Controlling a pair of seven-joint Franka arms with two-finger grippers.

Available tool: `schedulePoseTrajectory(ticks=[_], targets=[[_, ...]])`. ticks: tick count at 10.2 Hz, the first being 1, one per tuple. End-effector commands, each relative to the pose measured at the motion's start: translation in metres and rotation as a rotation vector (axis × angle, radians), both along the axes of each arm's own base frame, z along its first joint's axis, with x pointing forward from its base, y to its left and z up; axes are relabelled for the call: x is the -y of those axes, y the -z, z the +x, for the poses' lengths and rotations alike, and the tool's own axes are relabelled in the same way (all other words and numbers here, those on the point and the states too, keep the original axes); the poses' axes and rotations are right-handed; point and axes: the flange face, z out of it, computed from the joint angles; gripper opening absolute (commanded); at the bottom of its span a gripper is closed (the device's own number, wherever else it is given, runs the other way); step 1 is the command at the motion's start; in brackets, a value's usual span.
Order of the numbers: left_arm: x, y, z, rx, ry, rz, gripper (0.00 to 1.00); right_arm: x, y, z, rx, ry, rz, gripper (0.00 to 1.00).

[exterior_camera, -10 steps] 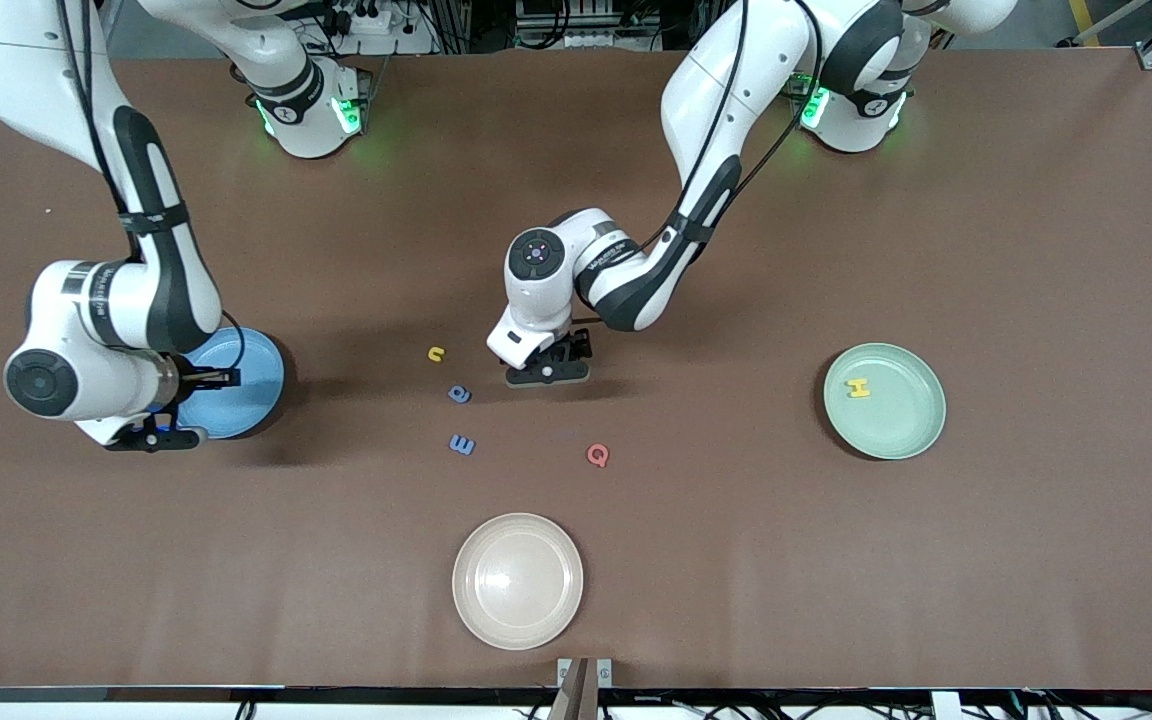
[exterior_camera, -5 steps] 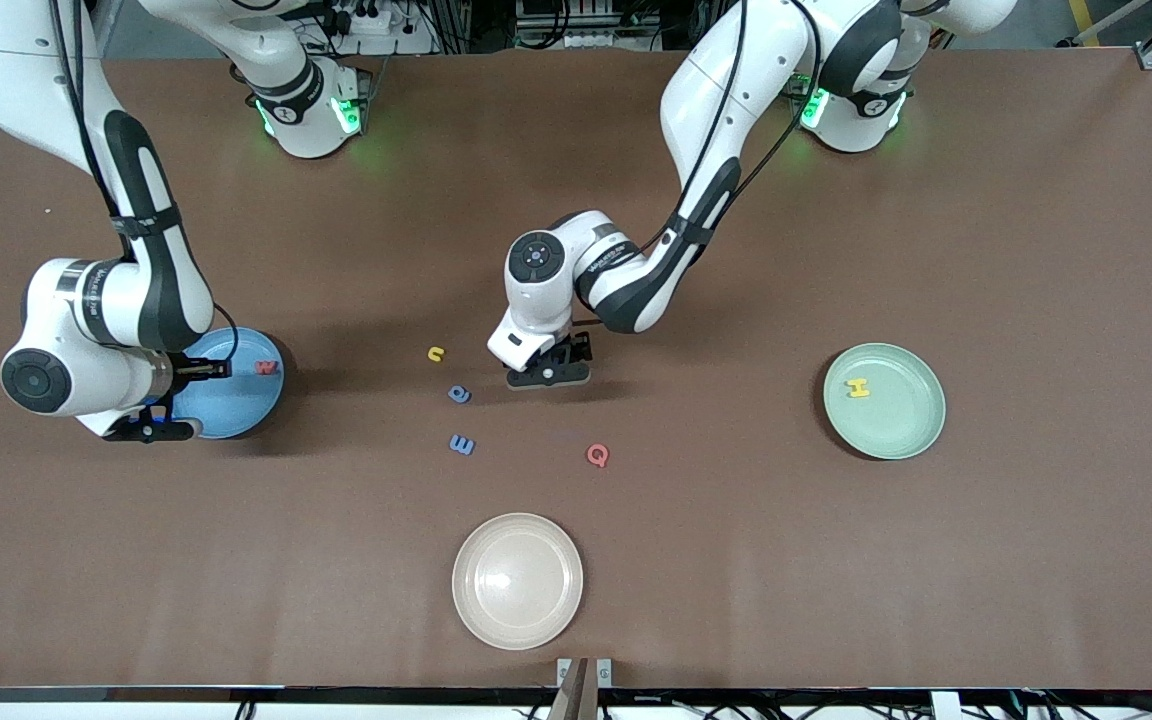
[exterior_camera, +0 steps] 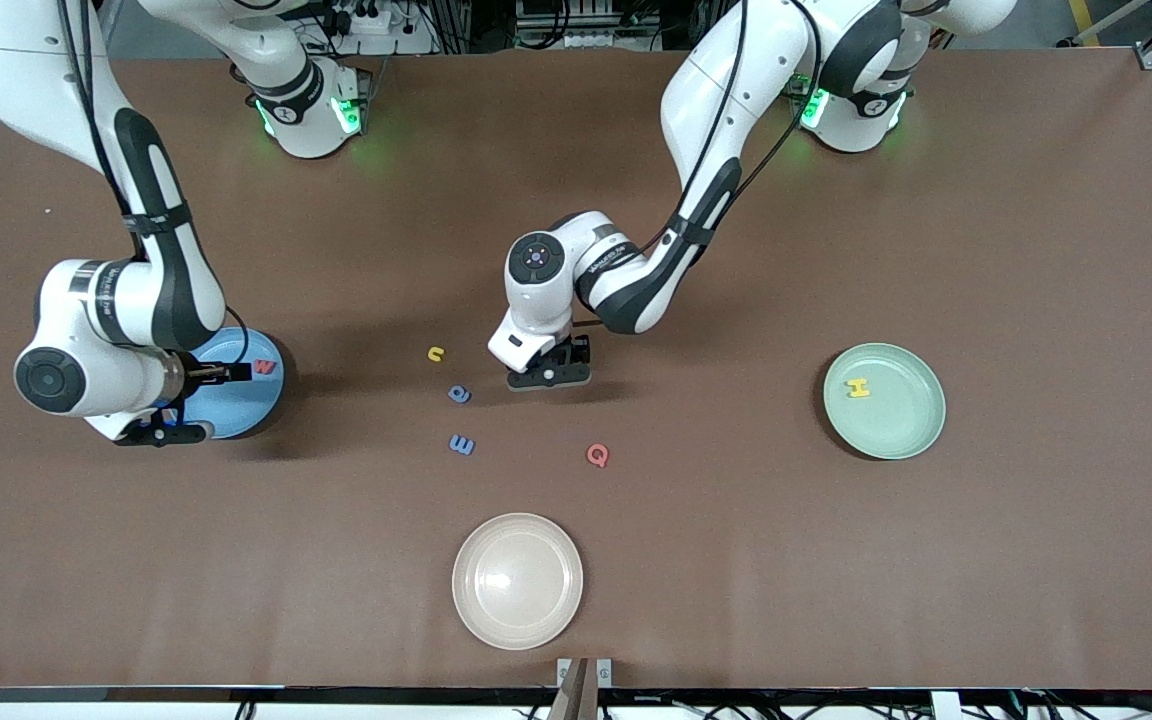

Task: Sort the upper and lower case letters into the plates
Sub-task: 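Release the pink letter on the blue plate while the left gripper grasps M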

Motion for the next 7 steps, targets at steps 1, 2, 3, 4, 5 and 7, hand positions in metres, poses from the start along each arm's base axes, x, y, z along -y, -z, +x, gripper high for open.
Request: schedulePoseTrajectory(ticks=[1, 2, 3, 4, 5, 7], targets=[[-0.046, -0.032, 0.040, -0.084, 0.023, 0.070, 0.08, -0.028, -0.003, 0.001, 0.030, 0.000, 0.044, 1.00], [-0.063, -0.047, 0.051, -0.135, 0.026, 0.066, 0.08, -0.043, -0.002, 0.001, 0.031, 0.002, 0.059, 1.00], [-0.078, -0.066, 0.062, -0.156, 0.046, 0.076, 0.07, -0.052, -0.001, 0.001, 0.034, 0.018, 0.076, 1.00], [-0.101, -0.081, 0.076, -0.192, 0.061, 0.079, 0.07, -0.068, -0.001, 0.000, 0.033, 0.015, 0.085, 1.00], [-0.117, -0.093, 0.086, -0.222, 0.088, 0.067, 0.07, -0.083, -0.001, -0.001, 0.038, 0.029, 0.087, 1.00], [-0.164, -0.113, 0.111, -0.263, 0.147, 0.075, 0.06, -0.136, -0.003, -0.003, 0.076, 0.074, 0.063, 1.00]])
